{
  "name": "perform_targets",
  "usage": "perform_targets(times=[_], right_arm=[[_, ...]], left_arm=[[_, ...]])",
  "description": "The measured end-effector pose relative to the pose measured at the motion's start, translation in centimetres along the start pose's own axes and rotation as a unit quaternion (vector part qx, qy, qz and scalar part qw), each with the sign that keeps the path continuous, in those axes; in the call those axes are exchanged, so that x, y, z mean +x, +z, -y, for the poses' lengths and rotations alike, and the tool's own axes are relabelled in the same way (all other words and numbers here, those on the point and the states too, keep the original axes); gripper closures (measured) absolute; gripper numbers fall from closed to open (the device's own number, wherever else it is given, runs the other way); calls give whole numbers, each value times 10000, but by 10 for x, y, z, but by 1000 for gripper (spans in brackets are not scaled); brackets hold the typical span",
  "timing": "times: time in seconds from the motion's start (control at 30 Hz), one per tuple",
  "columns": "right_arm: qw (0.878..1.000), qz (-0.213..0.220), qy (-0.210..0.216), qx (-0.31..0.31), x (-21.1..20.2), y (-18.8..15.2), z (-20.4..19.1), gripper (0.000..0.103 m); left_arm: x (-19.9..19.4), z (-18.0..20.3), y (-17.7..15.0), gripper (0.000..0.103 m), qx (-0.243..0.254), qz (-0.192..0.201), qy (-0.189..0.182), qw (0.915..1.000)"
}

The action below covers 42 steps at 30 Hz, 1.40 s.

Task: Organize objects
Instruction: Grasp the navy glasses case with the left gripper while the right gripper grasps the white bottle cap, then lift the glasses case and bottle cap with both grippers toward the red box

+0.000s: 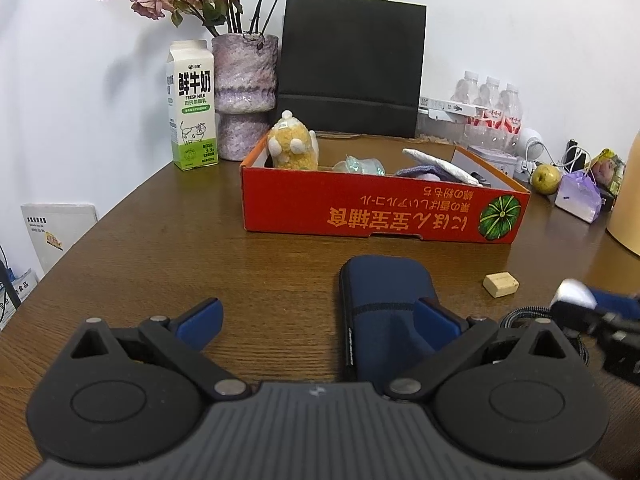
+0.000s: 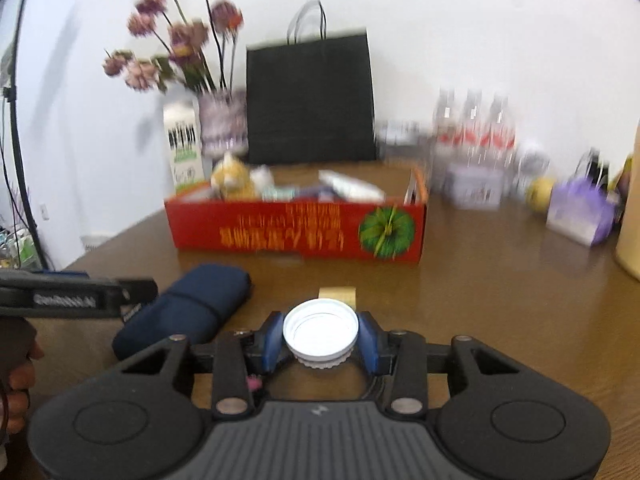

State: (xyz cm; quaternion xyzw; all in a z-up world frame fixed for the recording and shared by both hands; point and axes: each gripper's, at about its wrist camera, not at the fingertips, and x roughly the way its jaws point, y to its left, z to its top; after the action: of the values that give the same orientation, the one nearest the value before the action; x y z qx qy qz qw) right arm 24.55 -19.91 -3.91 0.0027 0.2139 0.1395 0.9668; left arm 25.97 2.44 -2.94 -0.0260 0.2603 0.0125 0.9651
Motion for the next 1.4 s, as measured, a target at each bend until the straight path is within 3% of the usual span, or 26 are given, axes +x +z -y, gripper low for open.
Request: perform_targets(times=[0.13, 0.43, 0.7, 0.77, 1.4], right_arm=[[9993, 267, -246, 60, -6, 5, 4, 64], [9978, 365, -486, 249, -8, 9, 17, 64], [9977, 410, -456, 302, -10, 9, 20, 64], [9977, 406, -442, 307, -10, 9, 20, 64], [9981, 237, -518, 246, -3, 6, 17, 64]], left_arm=[[2, 2, -2, 0, 55, -61, -22, 10000], [10, 22, 3, 0, 203, -265, -288, 9990], [51, 41, 6, 0, 287, -1016, -191, 9942], [55, 41, 4, 0, 370, -999, -56, 9943], [54, 39, -1, 0, 308, -855, 33, 9959]])
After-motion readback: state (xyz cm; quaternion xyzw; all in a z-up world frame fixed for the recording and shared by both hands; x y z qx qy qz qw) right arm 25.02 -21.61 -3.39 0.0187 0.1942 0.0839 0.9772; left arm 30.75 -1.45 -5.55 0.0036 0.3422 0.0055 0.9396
